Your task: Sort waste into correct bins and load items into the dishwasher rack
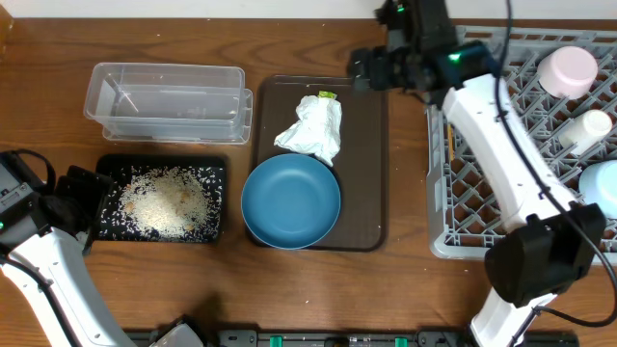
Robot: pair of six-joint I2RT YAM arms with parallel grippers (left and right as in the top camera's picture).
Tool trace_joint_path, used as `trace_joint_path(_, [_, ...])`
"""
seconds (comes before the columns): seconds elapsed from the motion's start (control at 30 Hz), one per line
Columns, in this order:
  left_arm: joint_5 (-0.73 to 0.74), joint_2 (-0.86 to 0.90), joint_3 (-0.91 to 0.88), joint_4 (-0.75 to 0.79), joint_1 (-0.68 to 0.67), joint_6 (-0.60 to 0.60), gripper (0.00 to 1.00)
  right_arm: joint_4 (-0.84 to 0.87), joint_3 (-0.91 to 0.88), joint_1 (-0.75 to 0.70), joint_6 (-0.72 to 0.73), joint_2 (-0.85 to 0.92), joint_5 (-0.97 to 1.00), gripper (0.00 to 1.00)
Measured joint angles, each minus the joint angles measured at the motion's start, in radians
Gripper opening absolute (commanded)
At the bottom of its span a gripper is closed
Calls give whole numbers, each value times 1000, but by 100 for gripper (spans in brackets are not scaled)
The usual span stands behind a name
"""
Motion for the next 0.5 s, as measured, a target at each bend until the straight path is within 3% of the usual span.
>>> trace_joint_path(0.3, [0, 0, 0, 0, 0, 0, 89, -32, 0, -263, 22, -40, 39, 99])
trace_joint_path(0.5, [23, 0, 0, 0, 0, 0, 89, -104, 0, -340, 31, -43, 41, 99])
